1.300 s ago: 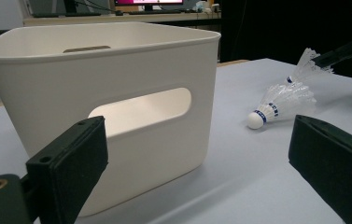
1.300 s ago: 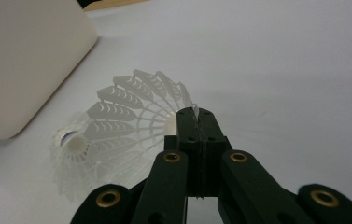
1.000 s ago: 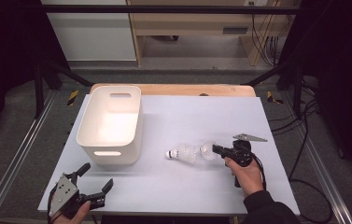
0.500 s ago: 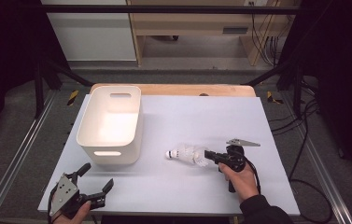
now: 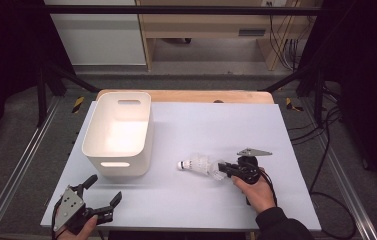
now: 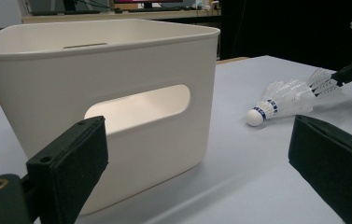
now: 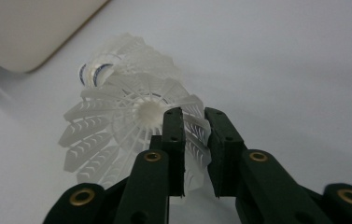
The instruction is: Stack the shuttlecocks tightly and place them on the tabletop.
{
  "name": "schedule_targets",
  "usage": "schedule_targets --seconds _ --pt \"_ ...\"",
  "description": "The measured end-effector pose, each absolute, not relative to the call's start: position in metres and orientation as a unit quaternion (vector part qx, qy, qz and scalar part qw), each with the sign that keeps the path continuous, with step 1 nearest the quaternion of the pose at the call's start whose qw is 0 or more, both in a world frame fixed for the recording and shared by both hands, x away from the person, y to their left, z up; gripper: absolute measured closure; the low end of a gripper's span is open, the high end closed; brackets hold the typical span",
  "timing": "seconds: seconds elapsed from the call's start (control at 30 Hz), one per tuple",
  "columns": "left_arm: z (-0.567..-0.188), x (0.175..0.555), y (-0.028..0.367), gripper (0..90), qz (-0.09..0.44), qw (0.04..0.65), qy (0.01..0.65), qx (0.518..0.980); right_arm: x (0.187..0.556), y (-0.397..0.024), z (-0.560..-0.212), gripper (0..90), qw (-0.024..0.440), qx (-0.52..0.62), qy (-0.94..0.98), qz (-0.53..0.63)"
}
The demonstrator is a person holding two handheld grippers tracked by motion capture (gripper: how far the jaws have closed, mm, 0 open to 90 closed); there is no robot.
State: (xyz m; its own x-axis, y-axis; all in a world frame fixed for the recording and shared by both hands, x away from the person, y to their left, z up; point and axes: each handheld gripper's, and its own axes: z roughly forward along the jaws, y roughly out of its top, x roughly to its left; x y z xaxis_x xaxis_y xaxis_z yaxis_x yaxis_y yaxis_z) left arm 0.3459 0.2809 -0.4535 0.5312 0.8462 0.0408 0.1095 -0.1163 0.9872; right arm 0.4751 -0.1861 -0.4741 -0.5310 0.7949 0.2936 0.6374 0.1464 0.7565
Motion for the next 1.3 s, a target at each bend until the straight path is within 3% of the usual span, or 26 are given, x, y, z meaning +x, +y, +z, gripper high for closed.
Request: schedule_targets --seconds 0.47,1.3 --pt "-0.454 0.346 0.281 4.8 0.328 0.561 0.356 0.672 0.476 -0.182 -0.473 49.9 0.125 0.466 0.774 0.41" --pt "-0.454 0.345 0.281 4.9 0.329 0.559 0.357 0.672 0.458 -0.202 -0.462 21.3 0.153 0.483 0.771 0.387"
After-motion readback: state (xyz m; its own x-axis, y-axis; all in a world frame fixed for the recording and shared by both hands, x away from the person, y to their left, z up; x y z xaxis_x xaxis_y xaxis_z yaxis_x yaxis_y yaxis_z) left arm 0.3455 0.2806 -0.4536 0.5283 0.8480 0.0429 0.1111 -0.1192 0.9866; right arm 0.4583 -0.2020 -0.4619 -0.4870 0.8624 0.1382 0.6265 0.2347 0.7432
